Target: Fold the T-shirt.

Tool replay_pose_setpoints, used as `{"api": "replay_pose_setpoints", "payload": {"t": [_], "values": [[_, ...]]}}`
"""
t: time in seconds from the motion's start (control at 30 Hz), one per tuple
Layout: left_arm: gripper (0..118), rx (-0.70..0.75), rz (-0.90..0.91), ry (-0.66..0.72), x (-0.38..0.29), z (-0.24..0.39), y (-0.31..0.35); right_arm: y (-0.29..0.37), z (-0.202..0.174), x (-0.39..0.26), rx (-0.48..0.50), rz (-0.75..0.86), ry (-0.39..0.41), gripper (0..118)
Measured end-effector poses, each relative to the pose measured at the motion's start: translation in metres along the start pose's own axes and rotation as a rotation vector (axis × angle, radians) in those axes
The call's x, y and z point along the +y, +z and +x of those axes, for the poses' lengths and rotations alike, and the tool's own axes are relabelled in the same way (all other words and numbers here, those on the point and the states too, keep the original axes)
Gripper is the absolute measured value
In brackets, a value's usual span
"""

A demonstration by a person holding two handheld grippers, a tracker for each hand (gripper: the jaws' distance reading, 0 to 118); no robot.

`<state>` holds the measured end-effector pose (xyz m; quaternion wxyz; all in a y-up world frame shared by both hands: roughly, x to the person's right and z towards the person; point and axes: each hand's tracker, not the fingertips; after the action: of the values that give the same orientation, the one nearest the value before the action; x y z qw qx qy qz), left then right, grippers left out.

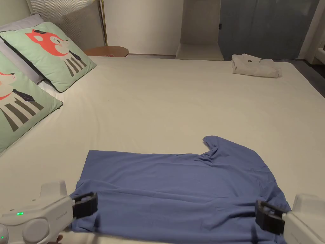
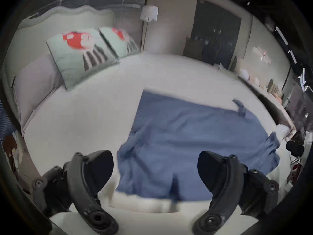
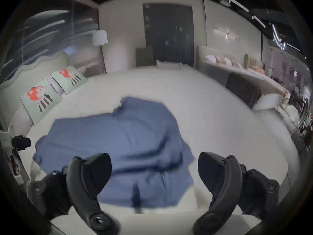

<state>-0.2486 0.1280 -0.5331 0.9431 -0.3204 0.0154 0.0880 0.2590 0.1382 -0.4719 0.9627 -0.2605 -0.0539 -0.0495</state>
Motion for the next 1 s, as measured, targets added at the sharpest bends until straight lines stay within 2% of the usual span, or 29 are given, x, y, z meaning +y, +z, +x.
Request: {"api": "replay_pose_setpoints", "payload": {"t": [0.17,0.27,0.4,0.43,0.47,0.5,0.53,0.57,0.63,0.9,1.0], "values": [[102,-0.060,0.275,-0.072,0.043,0.055,0.037,0.017,-0.033,0.051,0.057,0.235,0.056,108],[102,-0.075,0.410,-0.114,0.057,0.078,0.049,0.028,-0.053,0.069,0.012,0.341,0.119,108],[97,-0.008,0.519,-0.159,0.059,0.102,0.058,0.029,-0.068,0.074,-0.039,0.423,0.157,105],[85,-0.004,0.525,-0.157,0.057,0.106,0.059,0.026,-0.070,0.073,-0.044,0.430,0.163,93],[66,-0.008,0.536,-0.153,0.055,0.108,0.059,0.026,-0.071,0.072,-0.047,0.434,0.165,72],[38,-0.017,0.542,-0.150,0.054,0.108,0.059,0.026,-0.073,0.072,-0.053,0.443,0.170,44],[0,-0.022,0.545,-0.151,0.054,0.109,0.057,0.031,-0.077,0.072,-0.062,0.447,0.175,5],[0,-0.028,0.538,-0.148,0.055,0.109,0.053,0.029,-0.078,0.072,-0.064,0.444,0.178,1],[0,-0.092,0.515,-0.127,0.057,0.106,0.049,0.025,-0.077,0.074,-0.041,0.433,0.175,1],[0,-0.060,0.439,-0.146,0.083,0.098,0.006,0.001,-0.081,0.089,-0.036,0.422,0.171,1],[0,-0.037,0.338,-0.148,0.102,0.091,-0.026,-0.016,-0.081,0.098,-0.027,0.406,0.166,1]]}}
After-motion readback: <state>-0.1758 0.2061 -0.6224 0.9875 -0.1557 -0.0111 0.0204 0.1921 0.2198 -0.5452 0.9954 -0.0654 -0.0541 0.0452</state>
